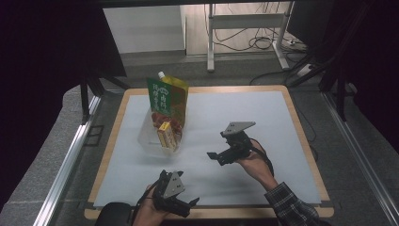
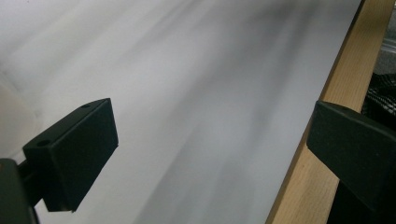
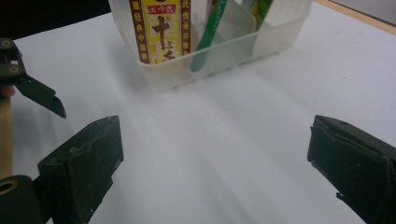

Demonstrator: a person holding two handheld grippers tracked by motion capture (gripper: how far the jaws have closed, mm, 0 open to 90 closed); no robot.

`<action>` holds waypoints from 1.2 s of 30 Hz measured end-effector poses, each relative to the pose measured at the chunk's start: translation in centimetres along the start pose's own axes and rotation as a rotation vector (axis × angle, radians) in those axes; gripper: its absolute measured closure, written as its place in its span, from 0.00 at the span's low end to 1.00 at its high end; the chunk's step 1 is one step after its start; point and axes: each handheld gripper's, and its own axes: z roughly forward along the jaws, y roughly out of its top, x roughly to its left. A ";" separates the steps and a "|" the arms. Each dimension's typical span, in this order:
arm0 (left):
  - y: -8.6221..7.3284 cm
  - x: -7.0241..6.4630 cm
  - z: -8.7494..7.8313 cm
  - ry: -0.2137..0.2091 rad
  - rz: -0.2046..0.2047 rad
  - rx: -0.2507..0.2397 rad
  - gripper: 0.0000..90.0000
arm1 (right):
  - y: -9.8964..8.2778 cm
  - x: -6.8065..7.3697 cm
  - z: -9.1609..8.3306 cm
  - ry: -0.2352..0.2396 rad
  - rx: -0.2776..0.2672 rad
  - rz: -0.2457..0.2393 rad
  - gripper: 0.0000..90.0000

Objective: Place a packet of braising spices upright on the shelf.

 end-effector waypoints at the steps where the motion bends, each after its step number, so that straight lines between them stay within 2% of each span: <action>1: 0.0 0.0 0.0 -0.001 0.002 0.000 0.02 | -0.3 -0.1 -0.3 -0.008 -0.002 0.003 0.04; 12: -0.1 0.1 0.1 -0.004 -0.009 0.007 0.01 | -2.5 -0.7 -3.4 -0.067 -0.006 0.034 0.04; 18: -0.2 0.4 0.3 -0.003 -0.038 0.022 0.01 | -3.6 -0.8 -4.9 -0.092 -0.016 0.041 0.04; 22: -0.2 0.5 0.2 -0.006 -0.050 0.011 0.01 | -4.6 -1.0 -5.7 -0.114 -0.016 0.049 0.03; 31: -0.3 0.5 0.3 -0.004 -0.042 0.023 0.01 | -6.9 -1.4 -7.5 -0.141 -0.022 0.100 0.01; 36: -0.4 0.5 0.4 -0.005 -0.043 0.033 0.01 | -8.1 -1.6 -8.4 -0.165 -0.008 0.106 0.01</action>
